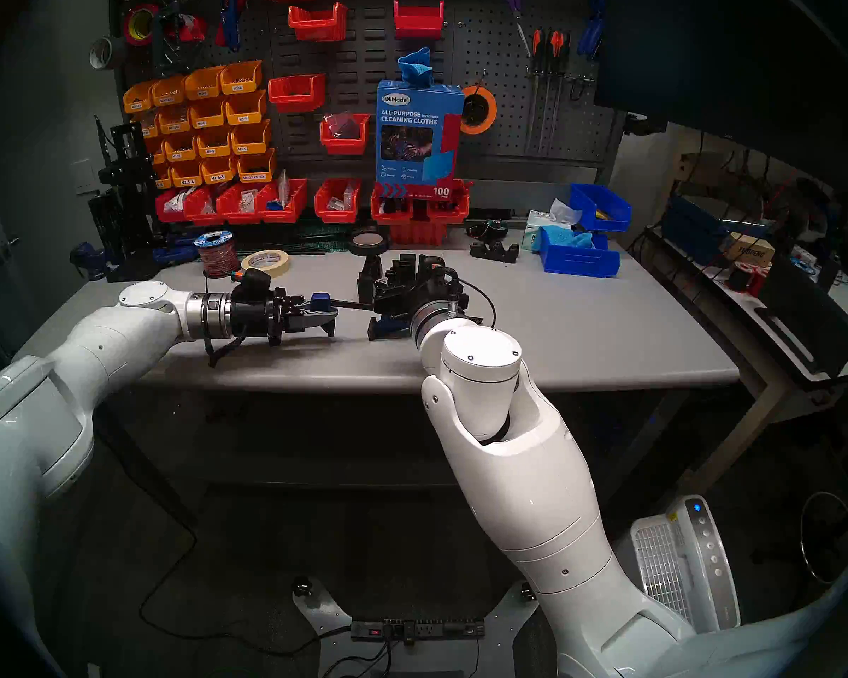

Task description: Clamp the two 3D printed pieces together with the clamp

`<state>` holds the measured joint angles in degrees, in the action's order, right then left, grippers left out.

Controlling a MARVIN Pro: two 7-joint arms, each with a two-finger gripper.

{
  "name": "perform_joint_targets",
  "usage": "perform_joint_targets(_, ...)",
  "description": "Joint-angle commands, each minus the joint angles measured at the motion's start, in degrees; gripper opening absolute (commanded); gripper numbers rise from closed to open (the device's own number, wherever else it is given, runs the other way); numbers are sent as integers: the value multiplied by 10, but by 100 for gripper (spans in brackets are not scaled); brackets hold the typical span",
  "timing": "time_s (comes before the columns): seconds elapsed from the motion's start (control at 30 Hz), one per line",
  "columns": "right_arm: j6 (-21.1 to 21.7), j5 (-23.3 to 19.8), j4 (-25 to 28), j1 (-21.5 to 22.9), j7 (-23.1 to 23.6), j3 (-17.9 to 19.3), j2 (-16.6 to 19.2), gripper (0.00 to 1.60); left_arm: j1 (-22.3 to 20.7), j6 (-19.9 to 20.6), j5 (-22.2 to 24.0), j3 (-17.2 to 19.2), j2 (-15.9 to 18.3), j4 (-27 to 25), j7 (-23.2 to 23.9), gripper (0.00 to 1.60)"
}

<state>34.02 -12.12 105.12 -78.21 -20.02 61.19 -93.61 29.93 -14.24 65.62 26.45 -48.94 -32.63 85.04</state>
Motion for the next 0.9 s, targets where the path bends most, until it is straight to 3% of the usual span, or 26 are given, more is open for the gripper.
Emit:
perform_joint_targets(0.0,-1,-5,16,13,-15,-1,-3,160,-25,-1,16,7,-1,-3,0,0)
perform_joint_targets(0.87,10,-57,17,7,17,10,17,160,-26,-1,19,3,0,-3,0,0)
